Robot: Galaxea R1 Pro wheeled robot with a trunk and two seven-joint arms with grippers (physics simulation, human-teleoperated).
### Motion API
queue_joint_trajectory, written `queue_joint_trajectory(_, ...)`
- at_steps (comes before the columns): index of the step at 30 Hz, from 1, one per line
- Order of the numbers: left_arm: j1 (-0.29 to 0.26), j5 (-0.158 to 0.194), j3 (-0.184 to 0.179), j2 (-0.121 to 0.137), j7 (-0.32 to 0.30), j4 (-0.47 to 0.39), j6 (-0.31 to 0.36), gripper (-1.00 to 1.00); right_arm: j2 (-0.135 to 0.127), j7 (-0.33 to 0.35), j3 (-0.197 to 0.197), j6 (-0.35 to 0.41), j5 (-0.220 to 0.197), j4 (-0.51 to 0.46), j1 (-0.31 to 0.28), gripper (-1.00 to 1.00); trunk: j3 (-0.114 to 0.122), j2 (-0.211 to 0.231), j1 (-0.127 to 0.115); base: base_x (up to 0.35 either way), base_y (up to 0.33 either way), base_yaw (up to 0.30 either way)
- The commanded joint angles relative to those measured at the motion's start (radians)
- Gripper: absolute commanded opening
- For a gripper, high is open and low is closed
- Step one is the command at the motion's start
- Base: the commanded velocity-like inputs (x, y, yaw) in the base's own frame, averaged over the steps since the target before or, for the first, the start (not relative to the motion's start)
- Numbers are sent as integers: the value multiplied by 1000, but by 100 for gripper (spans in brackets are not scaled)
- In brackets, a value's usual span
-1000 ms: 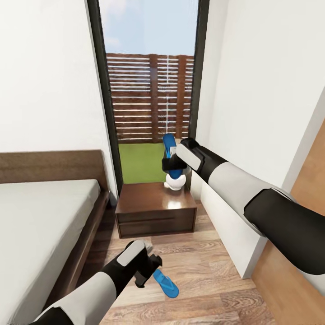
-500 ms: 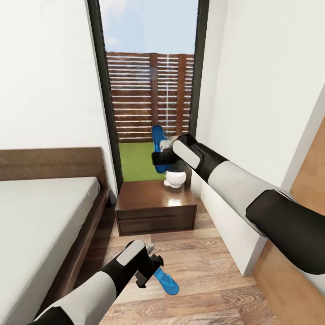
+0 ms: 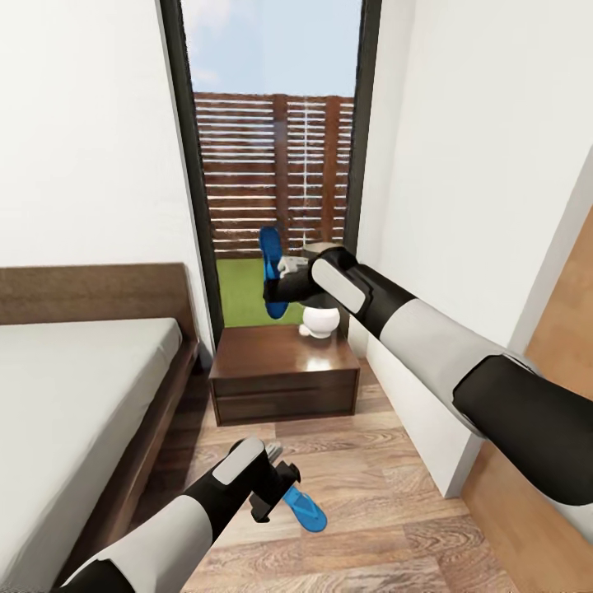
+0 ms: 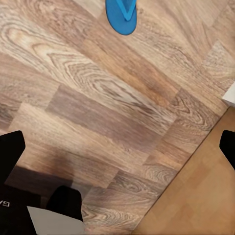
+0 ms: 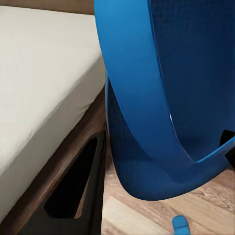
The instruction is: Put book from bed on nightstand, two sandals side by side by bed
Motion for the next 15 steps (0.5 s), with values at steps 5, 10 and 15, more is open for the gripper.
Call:
queue_joint_trajectory(5,-1,0,-1,0,4,0,1,100,-19,21,3,2,1,-1,4,-100,-17,-36,19,0,0,0)
queue_joint_trajectory(10,-1,0,-1,0,5,0,0,100,-40,25,3,2,1,-1,6,-100,-33,-71,38,0,0,0)
queue_joint_trajectory(15,-1,-2,-1,0,5,0,0,100,-76,106,3,2,3,-1,6,-100,-53,-106,57,0,0,0)
